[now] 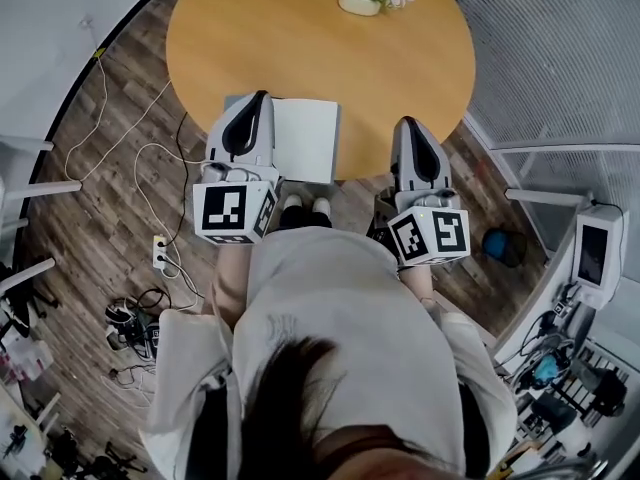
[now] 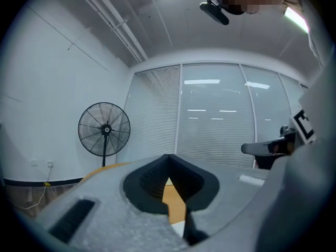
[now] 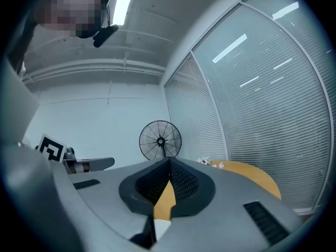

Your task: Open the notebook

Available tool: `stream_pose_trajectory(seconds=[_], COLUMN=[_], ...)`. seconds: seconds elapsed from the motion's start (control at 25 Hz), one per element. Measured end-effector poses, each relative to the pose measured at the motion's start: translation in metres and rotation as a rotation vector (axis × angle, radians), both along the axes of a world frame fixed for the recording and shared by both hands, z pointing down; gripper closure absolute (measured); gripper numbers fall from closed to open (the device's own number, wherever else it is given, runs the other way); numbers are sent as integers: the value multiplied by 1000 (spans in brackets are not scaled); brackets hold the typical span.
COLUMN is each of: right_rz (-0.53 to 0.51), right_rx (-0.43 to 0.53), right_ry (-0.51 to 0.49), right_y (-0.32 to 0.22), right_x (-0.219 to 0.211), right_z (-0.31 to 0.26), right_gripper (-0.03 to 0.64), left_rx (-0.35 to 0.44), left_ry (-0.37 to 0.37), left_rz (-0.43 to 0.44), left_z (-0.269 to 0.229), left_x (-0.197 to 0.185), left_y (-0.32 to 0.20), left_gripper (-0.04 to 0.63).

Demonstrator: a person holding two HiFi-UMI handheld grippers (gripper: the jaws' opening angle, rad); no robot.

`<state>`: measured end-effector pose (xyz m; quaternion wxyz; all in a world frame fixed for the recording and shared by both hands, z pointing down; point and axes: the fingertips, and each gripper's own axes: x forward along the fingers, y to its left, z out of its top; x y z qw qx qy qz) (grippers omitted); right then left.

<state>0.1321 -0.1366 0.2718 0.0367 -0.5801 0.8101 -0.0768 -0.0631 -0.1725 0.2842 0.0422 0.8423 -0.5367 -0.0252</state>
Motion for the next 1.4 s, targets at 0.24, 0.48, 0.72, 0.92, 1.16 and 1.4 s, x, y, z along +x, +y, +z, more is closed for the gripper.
stream_pose_trajectory(seconds=[0.24,0.48,0.72,0.92,1.16,1.4], right_rz=[-21,-26,-23,-18,-18,-49], right_rx=[22,29,7,13,1,-18], right_ry=[2,-7,-7,11,24,35], right_y=[2,6,10,7,5,4], right_x=[-5,-11,-9,-8,-11,-26], right_z=[-12,-17,-9,-11,-5,6], right_gripper=[615,615,615,615,615,615], left_rx=[32,31,12,9,-1,-9], left_ry=[-7,1,17,23,24,21], left_rz=[19,26,32,41,45,52], left_z=[-16,-18,-11,-10,-5,-1], left_x=[8,7,12,17,20,23], left_y=[8,16,24,22,19,20], left_gripper=[580,580,580,580,580,580])
